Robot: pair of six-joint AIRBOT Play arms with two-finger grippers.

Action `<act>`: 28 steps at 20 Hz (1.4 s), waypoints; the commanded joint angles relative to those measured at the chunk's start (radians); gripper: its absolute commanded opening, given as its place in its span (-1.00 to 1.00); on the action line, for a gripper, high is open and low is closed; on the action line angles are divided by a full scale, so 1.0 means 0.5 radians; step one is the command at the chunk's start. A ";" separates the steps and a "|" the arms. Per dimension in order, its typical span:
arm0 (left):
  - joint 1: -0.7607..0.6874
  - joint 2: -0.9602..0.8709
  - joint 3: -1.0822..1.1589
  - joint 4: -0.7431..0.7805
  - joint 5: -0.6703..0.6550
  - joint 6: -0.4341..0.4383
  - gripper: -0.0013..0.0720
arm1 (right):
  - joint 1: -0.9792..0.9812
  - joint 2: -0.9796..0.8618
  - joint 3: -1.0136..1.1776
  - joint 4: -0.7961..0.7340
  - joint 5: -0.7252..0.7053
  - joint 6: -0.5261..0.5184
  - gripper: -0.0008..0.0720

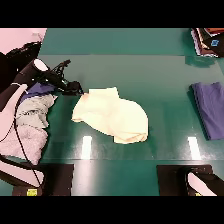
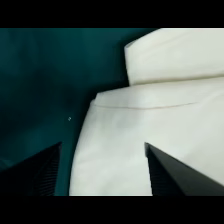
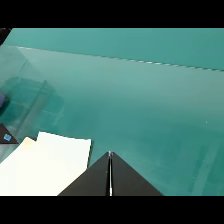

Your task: Fold the shirts.

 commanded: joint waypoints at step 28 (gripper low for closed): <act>-0.001 0.198 0.553 -0.117 -0.148 0.083 -0.89 | 0.329 -0.433 -1.540 0.279 -0.282 0.061 0.28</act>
